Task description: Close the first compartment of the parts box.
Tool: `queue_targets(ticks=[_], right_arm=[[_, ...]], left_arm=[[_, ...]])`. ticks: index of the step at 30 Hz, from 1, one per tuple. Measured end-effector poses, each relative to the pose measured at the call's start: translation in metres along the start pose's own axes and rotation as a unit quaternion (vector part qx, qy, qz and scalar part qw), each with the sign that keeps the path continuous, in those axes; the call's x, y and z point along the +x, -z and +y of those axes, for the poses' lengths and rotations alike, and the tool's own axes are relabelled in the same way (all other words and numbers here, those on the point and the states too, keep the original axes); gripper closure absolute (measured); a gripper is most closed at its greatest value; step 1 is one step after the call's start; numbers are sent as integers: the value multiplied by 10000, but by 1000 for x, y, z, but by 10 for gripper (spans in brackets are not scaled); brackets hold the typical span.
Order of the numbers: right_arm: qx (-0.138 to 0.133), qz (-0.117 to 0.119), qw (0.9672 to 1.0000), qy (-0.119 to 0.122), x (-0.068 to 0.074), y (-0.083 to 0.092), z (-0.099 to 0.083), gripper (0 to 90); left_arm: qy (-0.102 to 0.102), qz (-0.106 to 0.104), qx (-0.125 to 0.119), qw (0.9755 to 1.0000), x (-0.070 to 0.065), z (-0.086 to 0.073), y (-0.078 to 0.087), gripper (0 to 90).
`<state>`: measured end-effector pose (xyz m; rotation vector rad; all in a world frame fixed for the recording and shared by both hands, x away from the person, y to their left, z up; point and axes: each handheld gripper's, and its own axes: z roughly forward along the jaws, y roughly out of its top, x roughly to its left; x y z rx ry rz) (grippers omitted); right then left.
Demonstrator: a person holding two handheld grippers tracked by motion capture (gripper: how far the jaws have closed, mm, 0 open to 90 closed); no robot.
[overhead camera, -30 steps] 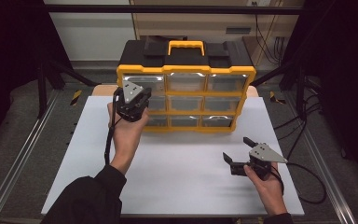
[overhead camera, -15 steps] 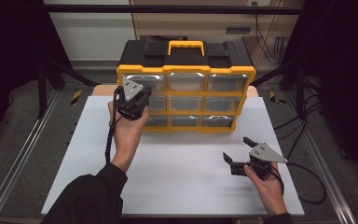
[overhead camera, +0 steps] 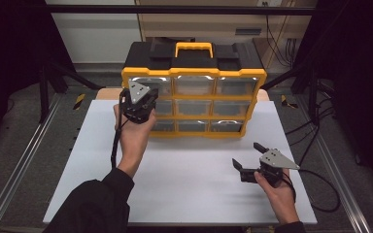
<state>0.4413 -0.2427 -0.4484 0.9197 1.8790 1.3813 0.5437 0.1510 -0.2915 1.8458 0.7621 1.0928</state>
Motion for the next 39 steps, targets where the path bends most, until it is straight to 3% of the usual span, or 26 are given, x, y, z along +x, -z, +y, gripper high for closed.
queue_targets(ticks=[25,39], right_arm=[[-46,-27,10000,-16,-1,2,1,44],[-423,-96,9990,133,-1,9,5,59]], left_arm=[[-6,55,24,10000,1,2,-6,896],[1,81,12,10000,3,2,-7,896]])
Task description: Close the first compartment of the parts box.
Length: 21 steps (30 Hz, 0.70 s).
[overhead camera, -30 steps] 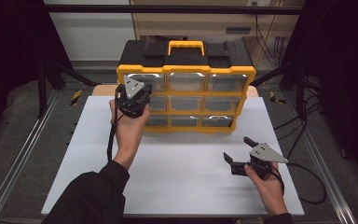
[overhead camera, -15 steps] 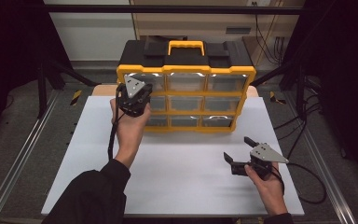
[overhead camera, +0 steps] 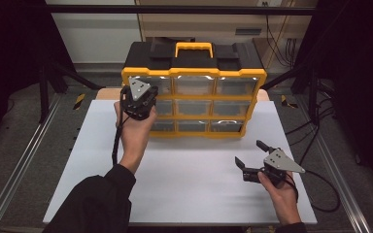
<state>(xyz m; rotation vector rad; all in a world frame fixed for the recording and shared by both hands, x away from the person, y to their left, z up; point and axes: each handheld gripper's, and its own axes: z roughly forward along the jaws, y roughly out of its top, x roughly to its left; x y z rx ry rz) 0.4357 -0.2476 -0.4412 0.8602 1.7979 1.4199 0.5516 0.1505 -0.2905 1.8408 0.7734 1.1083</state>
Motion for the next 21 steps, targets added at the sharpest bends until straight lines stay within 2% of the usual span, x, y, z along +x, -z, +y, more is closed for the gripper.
queue_targets(ticks=[5,12,21], right_arm=[[-65,-23,10000,31,-1,2,1,58],[-75,-25,10000,-41,-1,4,0,52],[-69,-22,10000,-28,-1,5,0,52]], left_arm=[[-41,14,8,10000,1,0,1,896],[20,87,10,10000,0,0,0,896],[-37,44,-4,10000,-2,1,-1,896]])
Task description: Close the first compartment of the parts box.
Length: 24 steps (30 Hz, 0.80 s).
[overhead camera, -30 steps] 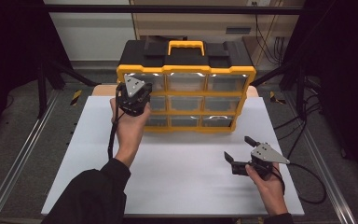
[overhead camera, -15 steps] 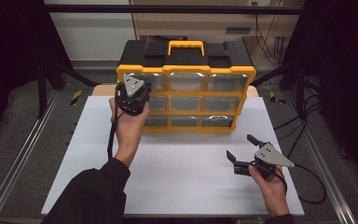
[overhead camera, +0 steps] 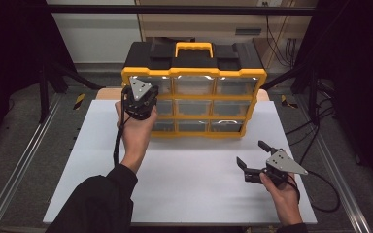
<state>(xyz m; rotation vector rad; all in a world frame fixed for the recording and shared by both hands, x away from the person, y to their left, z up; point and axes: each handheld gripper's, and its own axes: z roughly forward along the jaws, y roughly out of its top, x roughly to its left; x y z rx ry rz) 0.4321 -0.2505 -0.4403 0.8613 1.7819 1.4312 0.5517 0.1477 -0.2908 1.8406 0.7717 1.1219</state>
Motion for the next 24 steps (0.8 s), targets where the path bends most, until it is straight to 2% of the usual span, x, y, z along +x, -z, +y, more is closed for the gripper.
queue_targets(ticks=[7,11,13,16,19,20,22,24], right_arm=[[9,-16,10000,-43,0,1,0,47],[35,4,10000,-55,0,1,-1,44],[19,-5,10000,-69,1,1,0,43],[52,7,10000,-67,1,0,0,41],[63,11,9999,-92,2,-1,0,40],[74,9,9999,-76,3,-2,0,39],[96,33,9999,-80,3,-3,0,38],[115,36,9999,-88,4,-3,-1,36]], left_arm=[[-153,-51,-22,9999,4,0,5,896],[-131,-23,-58,9999,4,-2,11,896],[-200,-89,-101,9997,4,-2,15,896],[-155,-185,-225,9995,2,-5,22,891],[-151,-274,-344,9989,-1,-8,31,810],[-123,-312,-405,9986,-3,-9,34,764],[-226,-407,-386,9982,-3,-11,39,632],[-259,-468,-490,9974,-3,-15,45,528]])
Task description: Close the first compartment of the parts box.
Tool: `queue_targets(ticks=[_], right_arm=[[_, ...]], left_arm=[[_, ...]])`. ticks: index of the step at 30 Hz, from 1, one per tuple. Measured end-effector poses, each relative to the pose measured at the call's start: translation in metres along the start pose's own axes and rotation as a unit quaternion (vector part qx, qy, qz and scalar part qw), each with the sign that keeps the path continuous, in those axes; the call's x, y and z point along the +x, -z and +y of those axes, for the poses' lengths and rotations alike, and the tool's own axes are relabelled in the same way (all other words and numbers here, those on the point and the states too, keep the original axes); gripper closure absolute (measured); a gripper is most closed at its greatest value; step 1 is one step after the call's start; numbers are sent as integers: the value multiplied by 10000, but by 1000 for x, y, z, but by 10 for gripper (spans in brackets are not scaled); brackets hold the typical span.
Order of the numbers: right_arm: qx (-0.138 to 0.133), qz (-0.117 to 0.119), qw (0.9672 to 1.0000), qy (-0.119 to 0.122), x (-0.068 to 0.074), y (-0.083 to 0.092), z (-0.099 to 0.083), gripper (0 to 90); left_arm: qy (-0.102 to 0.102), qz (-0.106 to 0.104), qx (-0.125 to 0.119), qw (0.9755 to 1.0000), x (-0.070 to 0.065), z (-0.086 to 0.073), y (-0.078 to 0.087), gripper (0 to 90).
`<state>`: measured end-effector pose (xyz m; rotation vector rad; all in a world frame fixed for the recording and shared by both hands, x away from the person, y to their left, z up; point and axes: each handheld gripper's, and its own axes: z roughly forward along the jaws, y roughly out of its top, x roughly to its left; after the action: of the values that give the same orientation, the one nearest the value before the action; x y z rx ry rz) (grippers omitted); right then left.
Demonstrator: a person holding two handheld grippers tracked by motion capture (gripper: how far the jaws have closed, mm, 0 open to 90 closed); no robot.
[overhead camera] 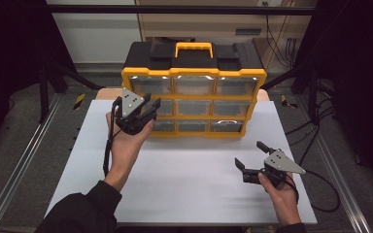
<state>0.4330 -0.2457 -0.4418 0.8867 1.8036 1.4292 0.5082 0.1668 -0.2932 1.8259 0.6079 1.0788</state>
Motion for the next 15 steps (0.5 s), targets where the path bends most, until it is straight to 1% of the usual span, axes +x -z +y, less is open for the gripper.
queue_targets(ticks=[1,2,5,7,10,12,13,15], right_arm=[[4,-6,10000,7,0,0,0,36],[11,-13,10000,6,0,0,0,36],[23,-11,10000,-27,0,0,0,35],[37,-6,10000,11,0,0,-1,35],[74,9,10000,7,0,-1,-1,35],[93,13,10000,3,1,-1,-1,35],[98,25,9999,11,1,-1,-1,35],[97,26,9999,-2,2,-1,0,35]], left_arm=[[70,-7,-31,10000,-2,-2,3,498],[94,-27,-22,10000,-3,-4,6,466],[12,-91,-44,9999,-6,-9,13,406],[26,-138,-93,9999,-7,-13,18,370],[99,-163,-167,9997,-9,-20,23,328],[99,-163,-173,9997,-10,-22,25,296],[53,-198,-176,9996,-12,-26,27,277],[-57,-173,-207,9996,-13,-30,29,237]])
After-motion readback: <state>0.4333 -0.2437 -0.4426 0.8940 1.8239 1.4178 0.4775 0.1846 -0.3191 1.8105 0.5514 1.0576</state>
